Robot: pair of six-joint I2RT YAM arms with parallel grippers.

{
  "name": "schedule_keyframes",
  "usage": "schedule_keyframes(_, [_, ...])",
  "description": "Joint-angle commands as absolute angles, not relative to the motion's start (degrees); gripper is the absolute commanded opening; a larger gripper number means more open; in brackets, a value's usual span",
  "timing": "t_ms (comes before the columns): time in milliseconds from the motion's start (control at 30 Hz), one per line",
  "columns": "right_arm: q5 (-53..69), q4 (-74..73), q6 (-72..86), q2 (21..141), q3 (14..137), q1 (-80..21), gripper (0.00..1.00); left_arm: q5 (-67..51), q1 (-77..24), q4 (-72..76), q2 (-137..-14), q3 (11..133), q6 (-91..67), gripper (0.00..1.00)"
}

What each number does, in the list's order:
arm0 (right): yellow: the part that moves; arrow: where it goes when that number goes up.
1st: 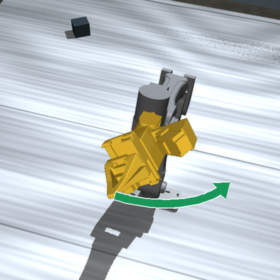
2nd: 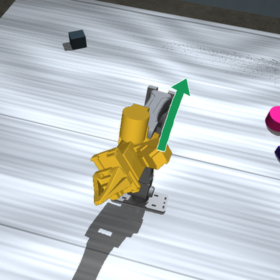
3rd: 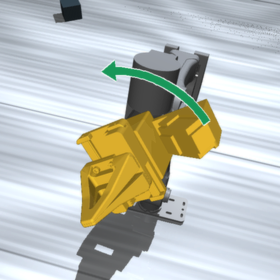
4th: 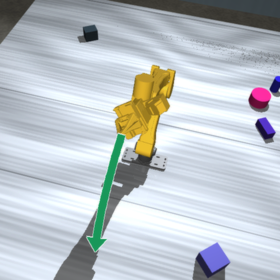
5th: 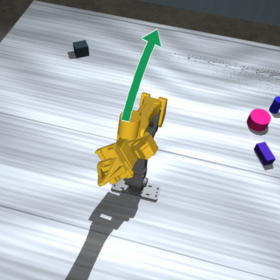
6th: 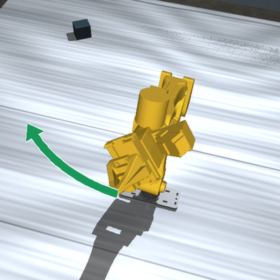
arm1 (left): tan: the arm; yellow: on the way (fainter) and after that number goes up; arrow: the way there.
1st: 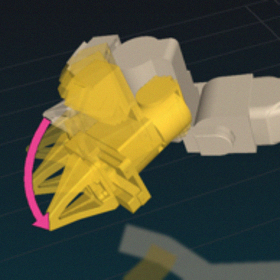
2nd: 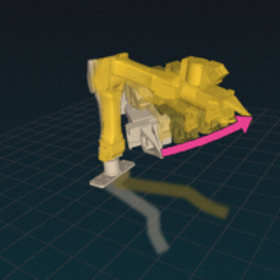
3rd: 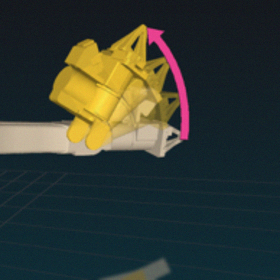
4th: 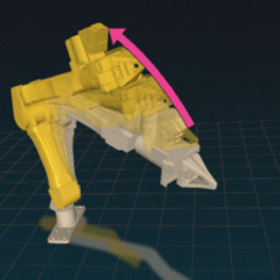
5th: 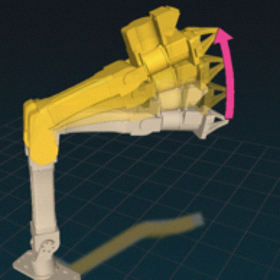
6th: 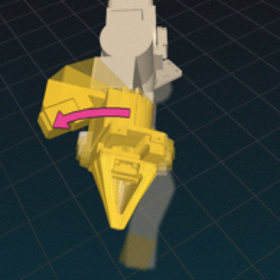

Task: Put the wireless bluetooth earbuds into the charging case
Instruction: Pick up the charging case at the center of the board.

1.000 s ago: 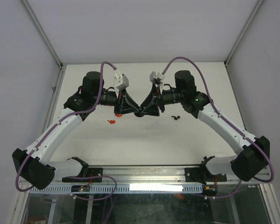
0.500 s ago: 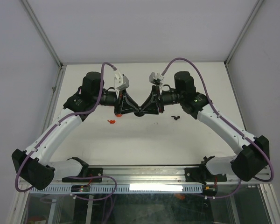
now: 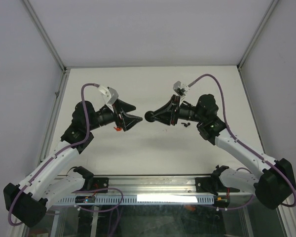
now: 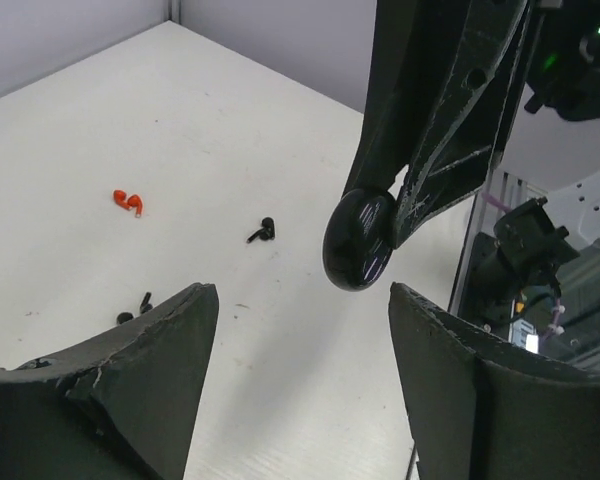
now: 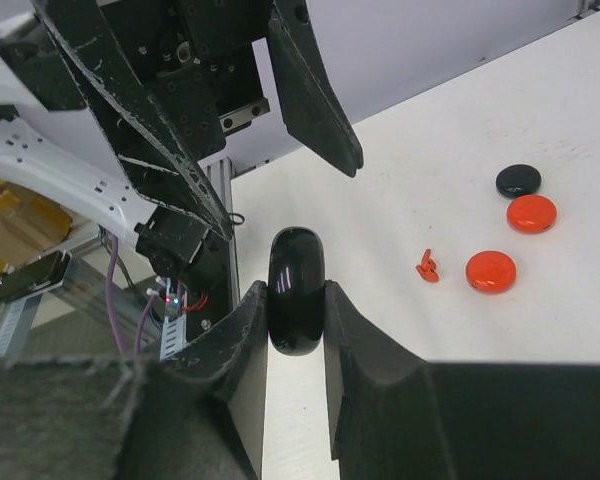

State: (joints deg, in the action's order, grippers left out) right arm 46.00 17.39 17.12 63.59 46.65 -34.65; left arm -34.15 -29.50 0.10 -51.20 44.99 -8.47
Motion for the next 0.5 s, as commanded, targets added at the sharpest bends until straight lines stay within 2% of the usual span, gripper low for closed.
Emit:
schedule_keyframes(0, [39.45, 34.79, 27.76, 61.78, 42.92, -35.28, 0.00, -29.21, -28.83, 14.58, -49.33, 42.25, -19.12, 0.72])
schedule_keyframes(100, [37.03, 39.88, 30.75, 62.08, 40.90, -35.87, 0.00, -29.58, -28.81, 18.31, -48.98, 39.93, -22.05, 0.75])
schedule_keyframes(300, [35.22, 51.44, 36.75, 64.33, 38.09, -37.31, 0.00, -35.22, -28.83, 32.16, -51.18, 34.85, -29.71, 0.71])
schedule_keyframes(467, [34.98, 53.66, 37.48, 65.04, 37.89, -38.15, 0.00, -35.75, -28.81, 36.57, -52.88, 34.10, -34.64, 0.70])
